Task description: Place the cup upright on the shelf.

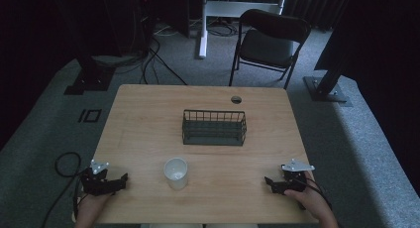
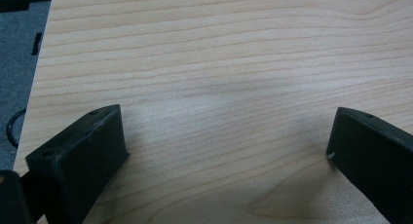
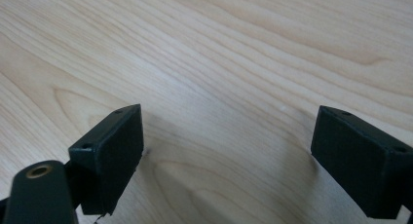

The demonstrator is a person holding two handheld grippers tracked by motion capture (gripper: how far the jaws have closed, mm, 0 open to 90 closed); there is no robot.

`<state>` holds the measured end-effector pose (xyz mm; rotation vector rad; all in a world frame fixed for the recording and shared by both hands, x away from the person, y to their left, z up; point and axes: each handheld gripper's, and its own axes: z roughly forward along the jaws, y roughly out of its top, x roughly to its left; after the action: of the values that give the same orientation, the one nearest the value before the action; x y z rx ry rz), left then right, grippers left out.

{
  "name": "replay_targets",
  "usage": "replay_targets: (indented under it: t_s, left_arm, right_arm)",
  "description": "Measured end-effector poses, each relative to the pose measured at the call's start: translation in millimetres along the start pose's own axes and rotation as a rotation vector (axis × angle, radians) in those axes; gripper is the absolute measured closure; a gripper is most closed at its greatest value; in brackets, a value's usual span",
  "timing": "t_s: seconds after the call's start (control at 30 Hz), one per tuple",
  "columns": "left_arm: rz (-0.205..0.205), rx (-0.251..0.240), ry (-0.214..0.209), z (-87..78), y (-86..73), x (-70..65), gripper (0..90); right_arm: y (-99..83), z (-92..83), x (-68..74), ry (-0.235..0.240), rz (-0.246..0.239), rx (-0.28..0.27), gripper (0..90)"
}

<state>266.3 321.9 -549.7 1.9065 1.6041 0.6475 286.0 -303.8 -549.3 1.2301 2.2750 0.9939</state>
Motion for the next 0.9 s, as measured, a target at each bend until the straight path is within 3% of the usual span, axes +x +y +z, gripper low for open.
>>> replay_targets:
  t_s: [0.9]
  left_arm:
    - [0.0,0.0,0.0,0.0,0.0,0.0,0.9]
  right_arm:
    - [35.6,3.6,32.1,0.105,-0.09,-0.08,11.8]
